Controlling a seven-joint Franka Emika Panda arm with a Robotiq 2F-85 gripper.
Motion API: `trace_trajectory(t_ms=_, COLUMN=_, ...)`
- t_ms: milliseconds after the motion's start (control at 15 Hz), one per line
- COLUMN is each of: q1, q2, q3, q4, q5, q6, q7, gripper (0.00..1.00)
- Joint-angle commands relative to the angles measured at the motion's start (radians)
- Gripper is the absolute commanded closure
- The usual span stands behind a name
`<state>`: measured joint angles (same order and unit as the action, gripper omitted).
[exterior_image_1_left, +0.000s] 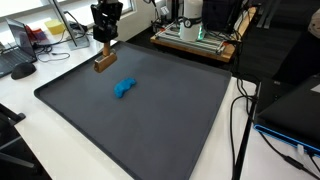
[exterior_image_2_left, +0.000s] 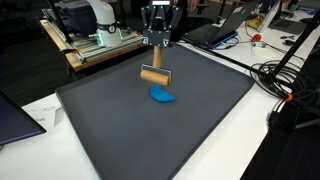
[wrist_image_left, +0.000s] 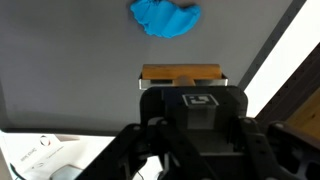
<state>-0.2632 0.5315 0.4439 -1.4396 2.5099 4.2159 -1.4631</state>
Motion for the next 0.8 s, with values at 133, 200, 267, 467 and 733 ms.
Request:
trace_trajectory(t_ms=133, q1=-0.306, q2=0.012, q3=0.271, q4=-0.021, q5=0.000, q6=0.016, q7=-0.119, gripper=0.78)
trace_trajectory(t_ms=200, q1=-0.347, q2=0.020, q3=0.305, q4=-0.023, q5=0.000, q6=0.018, q7=-0.137, gripper=0.78)
trace_trajectory(t_ms=267, q1=-0.386, q2=0.031, q3=0.340, q4=-0.021, q5=0.000, q6=0.016, q7=-0.157, gripper=0.78)
trace_trajectory(t_ms=467, q1=-0.495, q2=0.074, q3=0.438, q4=-0.014, q5=0.000, q6=0.017, q7=-0.219, gripper=0.78)
trace_trajectory(t_ms=733, q1=-0.601, q2=0.149, q3=0.548, q4=-0.001, q5=0.000, q6=0.020, q7=-0.285, gripper=0.78)
